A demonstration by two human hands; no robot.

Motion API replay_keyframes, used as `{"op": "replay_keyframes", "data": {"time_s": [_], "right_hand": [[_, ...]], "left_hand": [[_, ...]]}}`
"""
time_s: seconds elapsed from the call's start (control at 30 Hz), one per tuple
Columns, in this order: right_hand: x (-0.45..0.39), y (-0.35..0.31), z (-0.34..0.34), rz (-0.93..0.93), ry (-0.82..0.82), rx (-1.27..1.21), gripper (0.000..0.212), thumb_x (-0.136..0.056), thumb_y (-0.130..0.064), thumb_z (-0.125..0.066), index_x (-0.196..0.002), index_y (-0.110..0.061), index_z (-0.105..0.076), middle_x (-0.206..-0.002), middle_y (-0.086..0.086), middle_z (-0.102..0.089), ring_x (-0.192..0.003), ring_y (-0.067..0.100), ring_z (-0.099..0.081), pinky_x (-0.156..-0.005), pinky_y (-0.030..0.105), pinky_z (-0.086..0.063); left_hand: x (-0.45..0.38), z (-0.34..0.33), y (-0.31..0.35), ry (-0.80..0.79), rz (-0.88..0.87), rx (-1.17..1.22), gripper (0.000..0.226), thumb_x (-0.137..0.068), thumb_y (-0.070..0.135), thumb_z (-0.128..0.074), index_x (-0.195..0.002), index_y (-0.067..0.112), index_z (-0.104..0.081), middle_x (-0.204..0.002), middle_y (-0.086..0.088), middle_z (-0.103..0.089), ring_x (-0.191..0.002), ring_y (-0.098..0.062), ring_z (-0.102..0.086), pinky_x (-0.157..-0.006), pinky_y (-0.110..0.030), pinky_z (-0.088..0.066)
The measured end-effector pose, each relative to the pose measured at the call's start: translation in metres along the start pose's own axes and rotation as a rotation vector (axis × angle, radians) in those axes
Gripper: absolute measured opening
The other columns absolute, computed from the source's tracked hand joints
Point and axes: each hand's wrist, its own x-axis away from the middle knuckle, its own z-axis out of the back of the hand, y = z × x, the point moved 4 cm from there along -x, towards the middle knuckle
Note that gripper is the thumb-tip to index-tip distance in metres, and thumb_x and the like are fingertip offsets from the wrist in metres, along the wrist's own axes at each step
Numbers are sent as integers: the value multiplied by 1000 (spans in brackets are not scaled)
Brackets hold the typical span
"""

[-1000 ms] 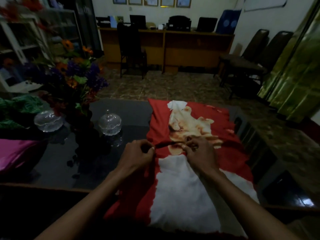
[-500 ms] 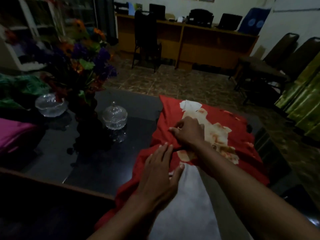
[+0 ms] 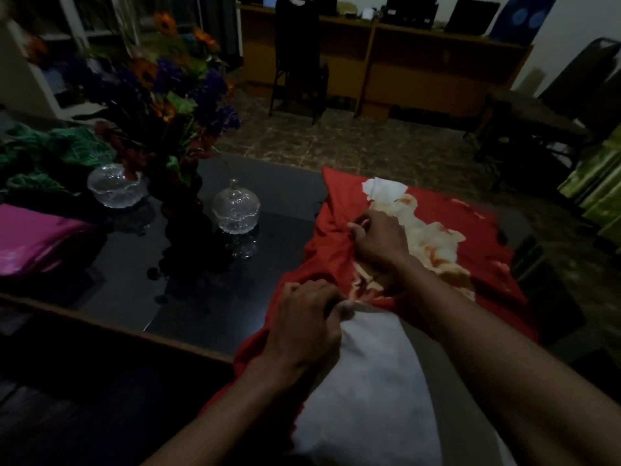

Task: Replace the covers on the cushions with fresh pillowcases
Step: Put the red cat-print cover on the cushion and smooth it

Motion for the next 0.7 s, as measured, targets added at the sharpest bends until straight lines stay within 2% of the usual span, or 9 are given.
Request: {"op": "replay_keyframes", "data": {"time_s": [0.07, 0.13, 0.23, 0.33, 0.43, 0.5, 0.57, 0.63, 0.7], "right_hand": [[16, 1, 11, 39, 5, -112, 22, -95, -42, -63, -107, -25, -71, -104, -1, -72, -96, 17, -66, -89, 42, -54], [33, 1, 22, 103, 24, -95, 23, -95, -41, -64, -111, -25, -70, -108, 0, -69, -95, 15, -64, -86, 38, -54], [54, 8, 31, 118, 21, -82, 27, -95, -42, -64, -115, -26, -68, -118, 1, -61, -98, 13, -62, -86, 36, -55], [78, 12, 38, 109, 62, -104, 25, -92, -42, -65, -113, -28, -68, -120, 0, -59, -106, 16, -59, -90, 43, -56], [113, 14, 56, 141, 204, -73, 20, -86, -40, -69, -103, -28, -69, -110, -3, -58, -105, 16, -54, -91, 42, -48], [141, 21, 73, 146, 290, -95, 18, -82, -42, -72, -92, -29, -66, -99, -5, -55, -95, 15, -55, -85, 41, -48], [168, 38, 88, 112, 319, -148, 21, -82, -48, -71, -88, -31, -59, -93, -8, -53, -85, 13, -57, -77, 44, -53], [193, 63, 93, 56, 292, -131, 23, -82, -49, -74, -90, -32, -60, -94, -8, -57, -86, 14, -58, -79, 40, -53], [214, 83, 90, -30, 256, -61, 20, -82, -44, -78, -88, -29, -66, -93, -8, -60, -88, 16, -57, -79, 34, -47]], "left_hand": [[5, 4, -4, -43, -33, 5, 17, -89, 35, -63, -75, 26, -67, -75, 13, -60, -73, -4, -53, -80, -37, -42], [7, 8, -3, -41, -65, 24, 17, -89, 36, -65, -77, 25, -68, -75, 12, -62, -72, -7, -55, -74, -39, -45], [8, 13, 0, -42, -91, 98, 11, -88, 37, -69, -88, 26, -68, -84, 14, -63, -78, -3, -56, -71, -29, -47], [16, 16, 3, -80, -123, 86, 9, -85, 26, -72, -78, 24, -67, -76, 11, -61, -68, -3, -51, -61, -21, -38], [15, 21, -1, -128, -110, 90, 12, -82, 23, -64, -74, 17, -71, -72, 5, -67, -63, -8, -58, -55, -25, -43], [9, 26, -1, -181, -111, 107, 13, -82, 24, -64, -77, 18, -74, -72, 5, -70, -64, -6, -62, -57, -26, -48], [3, 28, 0, -229, -121, 139, 4, -85, 23, -72, -86, 21, -75, -77, 11, -72, -67, 0, -64, -61, -23, -51], [-2, 29, 5, -205, -157, 120, 11, -86, 31, -75, -96, 26, -73, -87, 15, -71, -73, 4, -63, -66, -22, -53], [-7, 24, 17, -174, -237, 62, 20, -85, 41, -72, -100, 29, -71, -97, 16, -68, -83, -1, -62, -71, -25, -52]]}}
